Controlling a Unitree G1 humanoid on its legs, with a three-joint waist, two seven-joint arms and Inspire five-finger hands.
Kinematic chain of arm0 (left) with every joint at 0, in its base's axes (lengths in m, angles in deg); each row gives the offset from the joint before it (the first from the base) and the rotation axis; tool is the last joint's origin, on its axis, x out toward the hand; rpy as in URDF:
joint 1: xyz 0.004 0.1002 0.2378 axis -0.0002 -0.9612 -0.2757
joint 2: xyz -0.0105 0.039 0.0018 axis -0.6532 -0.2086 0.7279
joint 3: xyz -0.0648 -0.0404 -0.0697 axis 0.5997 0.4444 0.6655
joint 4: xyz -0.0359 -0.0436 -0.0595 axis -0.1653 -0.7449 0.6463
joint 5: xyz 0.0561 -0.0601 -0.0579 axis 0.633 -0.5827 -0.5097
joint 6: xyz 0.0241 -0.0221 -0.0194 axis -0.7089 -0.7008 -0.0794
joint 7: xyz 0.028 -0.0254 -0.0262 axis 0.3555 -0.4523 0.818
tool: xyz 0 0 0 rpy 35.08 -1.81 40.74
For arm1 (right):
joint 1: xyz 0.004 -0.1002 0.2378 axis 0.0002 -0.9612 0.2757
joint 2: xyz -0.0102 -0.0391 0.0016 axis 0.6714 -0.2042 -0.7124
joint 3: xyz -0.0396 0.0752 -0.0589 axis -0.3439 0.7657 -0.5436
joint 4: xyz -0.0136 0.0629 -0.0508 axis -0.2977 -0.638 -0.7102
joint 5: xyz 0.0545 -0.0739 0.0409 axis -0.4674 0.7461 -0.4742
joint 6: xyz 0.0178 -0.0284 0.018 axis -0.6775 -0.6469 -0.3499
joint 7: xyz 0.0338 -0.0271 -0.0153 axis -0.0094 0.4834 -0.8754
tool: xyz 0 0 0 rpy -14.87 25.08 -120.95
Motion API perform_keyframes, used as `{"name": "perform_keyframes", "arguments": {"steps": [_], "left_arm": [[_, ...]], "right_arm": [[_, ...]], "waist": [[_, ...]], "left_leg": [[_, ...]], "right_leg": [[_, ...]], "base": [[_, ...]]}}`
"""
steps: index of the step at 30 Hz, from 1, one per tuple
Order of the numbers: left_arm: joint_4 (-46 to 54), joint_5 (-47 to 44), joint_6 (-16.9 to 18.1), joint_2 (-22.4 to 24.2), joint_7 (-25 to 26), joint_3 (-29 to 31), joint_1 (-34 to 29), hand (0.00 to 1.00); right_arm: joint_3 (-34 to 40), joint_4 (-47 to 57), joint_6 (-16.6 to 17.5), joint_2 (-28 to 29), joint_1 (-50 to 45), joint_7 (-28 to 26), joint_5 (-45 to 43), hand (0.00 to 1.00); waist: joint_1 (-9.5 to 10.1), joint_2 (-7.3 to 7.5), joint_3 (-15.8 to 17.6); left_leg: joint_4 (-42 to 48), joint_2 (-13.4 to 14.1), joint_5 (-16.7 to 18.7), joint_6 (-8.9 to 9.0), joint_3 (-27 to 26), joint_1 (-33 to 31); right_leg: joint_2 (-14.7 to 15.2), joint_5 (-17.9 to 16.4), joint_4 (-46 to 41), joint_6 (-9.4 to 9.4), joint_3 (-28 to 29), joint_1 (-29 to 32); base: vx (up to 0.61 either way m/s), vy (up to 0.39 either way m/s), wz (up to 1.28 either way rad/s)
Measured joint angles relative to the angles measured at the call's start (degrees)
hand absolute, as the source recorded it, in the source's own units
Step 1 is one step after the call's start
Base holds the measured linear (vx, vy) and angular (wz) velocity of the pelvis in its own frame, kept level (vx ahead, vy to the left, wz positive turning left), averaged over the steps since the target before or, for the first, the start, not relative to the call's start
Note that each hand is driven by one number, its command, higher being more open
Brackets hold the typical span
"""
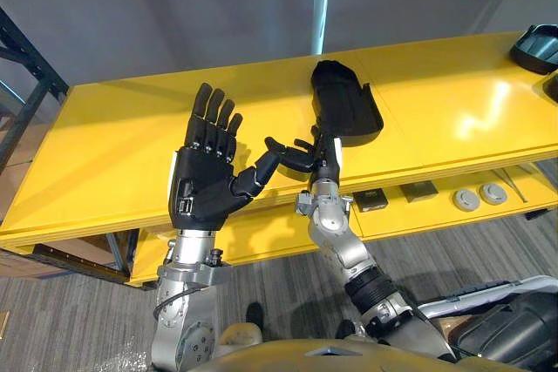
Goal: Walk over and take three plastic housings, then place them on the shelf
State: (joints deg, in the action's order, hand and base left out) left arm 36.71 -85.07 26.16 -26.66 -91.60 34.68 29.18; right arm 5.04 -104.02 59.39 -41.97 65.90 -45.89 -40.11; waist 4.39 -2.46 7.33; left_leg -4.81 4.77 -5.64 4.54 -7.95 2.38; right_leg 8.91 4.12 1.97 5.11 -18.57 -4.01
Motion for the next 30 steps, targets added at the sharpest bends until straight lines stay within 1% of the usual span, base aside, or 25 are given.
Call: {"name": "perform_keyframes", "arguments": {"steps": [3, 7, 8, 10, 11, 12, 13, 14, 16, 18, 20, 22, 24, 27, 30], "left_arm": [[0.0, 0.0, 0.0, 0.0, 0.0, 0.0, 0.0, 1.00], [0.0, 0.0, 0.0, 0.0, -0.1, 0.2, 0.0, 1.00], [0.0, 0.0, 0.0, 0.0, -0.2, 0.4, 0.0, 1.00], [0.0, 0.0, 0.0, 0.0, -0.6, 0.7, 0.0, 1.00], [0.0, 0.0, 0.0, 0.1, -1.3, 1.4, 0.0, 1.00], [0.0, 0.0, 0.0, 0.0, -1.5, 1.7, 0.0, 1.00], [0.1, 0.0, 0.0, 0.0, -1.6, 2.2, 0.0, 1.00], [0.1, 0.2, 0.1, 0.0, -1.5, 3.1, 0.0, 1.00], [0.1, 0.3, 0.1, 0.0, -1.5, 4.5, 0.1, 1.00], [0.2, 0.3, 0.1, 0.0, -1.4, 6.6, 0.5, 1.00], [0.2, 0.2, 0.2, 0.0, -1.4, 7.0, 1.7, 1.00], [0.9, 0.2, 0.2, 0.0, -1.9, 7.1, 3.1, 1.00], [1.5, 0.1, 0.2, 0.0, -3.2, 6.9, 3.9, 1.00], [2.7, -0.2, 0.2, 0.0, -4.7, 5.3, 4.6, 1.00], [2.9, -0.3, 0.2, 0.0, -4.6, 1.8, 5.2, 1.00]], "right_arm": [[0.1, 0.0, 0.2, -0.1, -0.3, -1.5, -0.2, 1.00], [0.1, 0.0, 2.4, -0.3, -1.2, -6.3, -2.4, 1.00], [0.0, 0.0, 3.1, -0.4, -1.5, -8.2, -2.5, 1.00], [-0.1, 0.0, 3.7, -0.5, -1.7, -9.9, -2.6, 1.00], [-0.2, 1.2, 3.9, -0.6, -2.5, -12.0, -4.7, 1.00], [-0.2, 2.3, 3.9, -0.8, -3.3, -13.0, -5.4, 1.00], [-0.3, 4.1, 4.2, -1.2, -4.8, -15.4, -7.4, 1.00], [-0.7, 7.8, 4.9, -2.4, -7.9, -19.9, -10.1, 1.00], [-1.3, 12.4, 5.0, -4.2, -10.9, -23.6, -11.3, 1.00], [-1.0, 19.5, 5.0, -6.9, -14.8, -28.9, -12.2, 1.00], [0.6, 24.0, 5.2, -8.4, -16.4, -31.3, -13.9, 1.00], [3.3, 27.5, 5.4, -8.6, -17.6, -32.2, -14.3, 1.00], [5.7, 29.8, 5.7, -8.5, -18.5, -31.3, -14.0, 1.00], [11.1, 35.0, 5.5, -7.9, -24.0, -29.7, -12.7, 1.00], [19.0, 38.7, 4.7, -7.3, -34.0, -27.0, -10.9, 1.00]], "waist": [[-0.05, 0.01, -0.2], [-0.19, 0.04, -0.2], [-0.35, 0.06, -0.2], [-0.59, 0.09, -0.3], [-0.70, 0.15, -0.4], [-0.68, 0.20, -0.5], [-0.70, 0.33, -0.7], [-0.74, 0.73, -1.2], [-1.12, 1.13, -1.7], [-1.75, 1.62, -2.5], [-1.76, 1.87, -2.8], [-1.90, 2.11, -3.0], [-2.76, 2.41, -3.4], [-4.60, 2.57, -3.5], [-7.52, 2.54, -3.7]], "left_leg": [[0.0, 0.0, 0.0, -0.02, 0.0, 0.0], [0.0, 0.0, 0.0, 0.00, 0.0, 0.1], [0.0, 0.0, 0.0, 0.01, -0.1, 0.1], [0.0, 0.0, 0.1, 0.04, -0.1, 0.1], [0.0, 0.1, 0.1, 0.12, -0.1, 0.1], [0.0, 0.1, 0.1, 0.14, -0.2, 0.1], [0.0, 0.2, 0.2, 0.16, -0.2, 0.1], [0.0, 0.2, 0.3, 0.24, -0.5, 0.1], [0.0, 0.3, 0.5, 0.37, -0.9, 0.2], [0.0, 0.3, 0.7, 0.16, -1.7, 0.6], [0.0, 0.4, 1.0, 0.13, -2.7, 1.4], [0.0, 0.5, 1.4, 0.12, -3.7, 2.0], [-0.1, 0.6, 1.9, 0.20, -5.0, 2.5], [-0.2, 0.7, 2.9, 0.61, -8.4, 3.6], [-0.2, 0.8, 3.9, 0.78, -12.0, 4.3]], "right_leg": [[0.0, 0.0, 0.1, 0.03, 0.0, -0.1], [0.0, 0.0, 0.1, 0.04, 0.0, -0.1], [-0.1, 0.0, 0.2, 0.05, 0.0, -0.1], [-0.1, 0.0, 0.3, 0.06, 0.0, -0.1], [-0.1, 0.1, 0.3, 0.07, 0.1, -0.1], [-0.1, 0.1, 0.4, 0.07, 0.1, -0.1], [-0.1, 0.1, 0.5, 0.08, 0.1, -0.1], [-0.2, 0.2, 0.9, 0.19, 0.3, -0.2], [-0.3, 0.3, 1.2, 0.27, 0.6, -0.2], [-0.3, 0.3, 1.1, 0.31, 1.4, -0.2], [-0.3, 0.3, 1.1, 0.32, 2.3, -0.4], [-0.5, 0.3, 1.1, 0.32, 3.4, -0.4], [-0.9, 0.3, 1.1, 0.32, 4.8, -0.1], [-1.1, 0.4, 0.9, 0.43, 8.1, 1.4], [-1.4, 0.5, 0.6, 0.72, 11.6, 2.6]], "base": [[0.00, 0.000, 0.00], [0.00, 0.000, 0.00], [0.00, 0.000, 0.00], [0.00, 0.000, 0.00], [0.00, 0.000, 0.00], [0.00, 0.000, 0.00], [0.02, -0.019, -0.04], [0.02, -0.016, -0.06], [0.03, -0.012, -0.10], [0.03, -0.008, -0.18], [0.01, -0.002, -0.22], [-0.01, -0.001, -0.30], [-0.01, -0.006, -0.37], [-0.02, 0.018, -0.56], [0.03, 0.029, -0.59]]}}
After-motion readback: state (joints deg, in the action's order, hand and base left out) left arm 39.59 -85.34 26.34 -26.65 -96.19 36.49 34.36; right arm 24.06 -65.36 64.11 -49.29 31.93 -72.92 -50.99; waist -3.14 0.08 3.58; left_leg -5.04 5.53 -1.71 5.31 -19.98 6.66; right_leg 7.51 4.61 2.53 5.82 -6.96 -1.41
